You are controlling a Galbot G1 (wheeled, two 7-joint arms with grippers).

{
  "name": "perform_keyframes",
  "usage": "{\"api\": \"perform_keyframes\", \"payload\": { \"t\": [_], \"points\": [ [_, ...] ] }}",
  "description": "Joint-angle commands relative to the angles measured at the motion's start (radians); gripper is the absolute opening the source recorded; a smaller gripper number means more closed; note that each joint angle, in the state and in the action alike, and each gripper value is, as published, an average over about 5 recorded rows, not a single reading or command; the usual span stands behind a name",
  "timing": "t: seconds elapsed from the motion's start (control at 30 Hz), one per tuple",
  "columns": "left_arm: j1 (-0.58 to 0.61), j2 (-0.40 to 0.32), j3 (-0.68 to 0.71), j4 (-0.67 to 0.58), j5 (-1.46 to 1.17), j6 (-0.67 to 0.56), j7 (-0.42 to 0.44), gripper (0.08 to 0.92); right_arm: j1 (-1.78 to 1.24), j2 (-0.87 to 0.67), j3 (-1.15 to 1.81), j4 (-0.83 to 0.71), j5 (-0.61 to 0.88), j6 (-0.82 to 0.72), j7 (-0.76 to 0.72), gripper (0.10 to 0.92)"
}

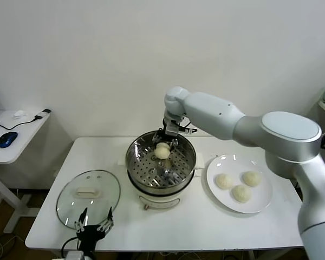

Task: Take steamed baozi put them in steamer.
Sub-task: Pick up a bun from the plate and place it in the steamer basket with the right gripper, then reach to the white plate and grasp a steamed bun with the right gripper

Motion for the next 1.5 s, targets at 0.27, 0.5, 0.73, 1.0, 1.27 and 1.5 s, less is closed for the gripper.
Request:
{"api": "perform_keyframes", "payload": {
  "t": [0.27, 0.5, 0.73, 1.0, 1.27, 1.5],
  "points": [
    [0.013, -0.003, 0.003, -0.012, 0.003, -0.006, -0.006, 0.823, 0.331, -0.174, -0.257, 0.266, 0.550, -0.100, -0.135, 0.823],
    [0.030, -0.005, 0.019, -0.032, 0.015, -0.012, -0.002, 0.823, 0.614, -0.466, -0.637, 0.420, 0.805, -0.318, -0.250, 0.823],
    [0.031, -0.003, 0.018, -0.034, 0.011, -0.017, -0.003, 0.823, 0.666, -0.770, -0.904, 0.670, 0.809, -0.744, -0.041, 0.823],
    [0.029, -0.005, 0.016, -0.031, 0.011, -0.013, -0.002, 0.823, 0.342, -0.842, -0.687, 0.758, 0.831, -1.027, 0.153, 0.823],
    [0.045, -0.010, 0.009, -0.028, 0.014, -0.017, -0.004, 0.823, 0.026, -0.720, -0.441, 0.536, 0.741, -1.046, 0.189, 0.823],
    [0.050, -0.016, 0.008, -0.020, 0.018, -0.021, -0.005, 0.823, -0.103, -0.619, -0.310, 0.423, 0.715, -1.054, 0.214, 0.823]
  ]
}}
